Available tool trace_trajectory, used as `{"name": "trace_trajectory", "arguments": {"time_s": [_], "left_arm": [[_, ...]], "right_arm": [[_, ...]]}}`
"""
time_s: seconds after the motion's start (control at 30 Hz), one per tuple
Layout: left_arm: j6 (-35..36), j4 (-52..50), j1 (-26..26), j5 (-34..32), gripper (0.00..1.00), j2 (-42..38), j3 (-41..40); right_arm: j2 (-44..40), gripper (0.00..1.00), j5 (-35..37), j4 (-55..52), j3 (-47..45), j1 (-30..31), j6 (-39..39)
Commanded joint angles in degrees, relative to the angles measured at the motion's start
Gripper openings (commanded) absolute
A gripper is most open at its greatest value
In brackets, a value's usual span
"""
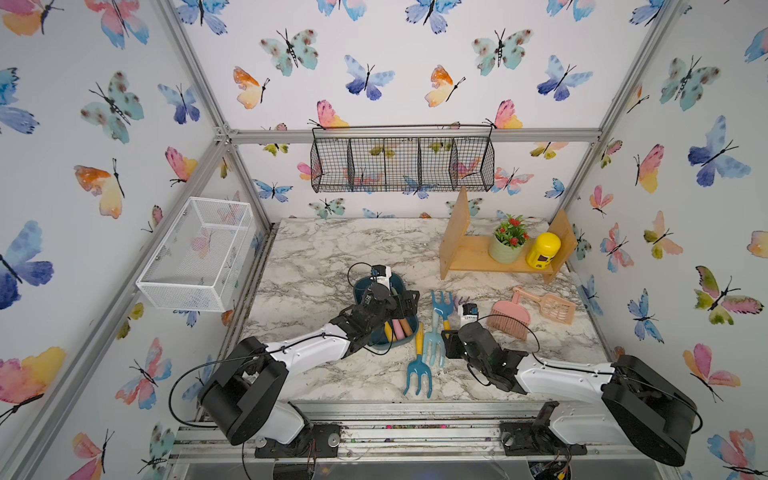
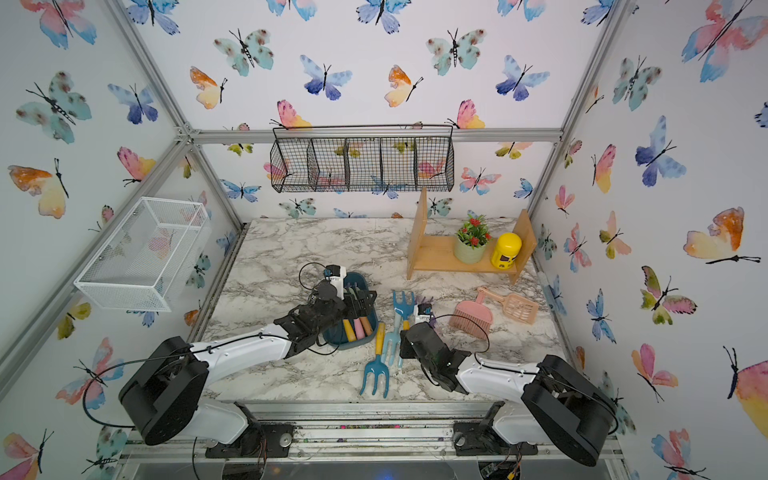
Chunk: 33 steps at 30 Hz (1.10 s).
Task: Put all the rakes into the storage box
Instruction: Pick up the rake at the center of the board, then place the rake in the storage box.
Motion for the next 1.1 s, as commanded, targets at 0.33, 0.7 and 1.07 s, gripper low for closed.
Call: {"name": "trace_trajectory", "arguments": {"time_s": [0.33,0.7,1.07], "left_arm": [[3.0,0.8,0.5,6.7,0.82,-0.9,0.3],[2.6,1.4,0.3,10.7,0.98,5.0,3.1],[0.9,6.1,0.1,12.3,0.22,6.5,1.9]], "right_arm": [[-1.2,0.06,-9.5,7.4,0.0,0.4,-3.6],[-1.1,0.06,-12.6,7.7,4.6,1.8,-5.1],[-0.8,0.06,-10.3,6.2,5.9,4.8,-7.2]]}}
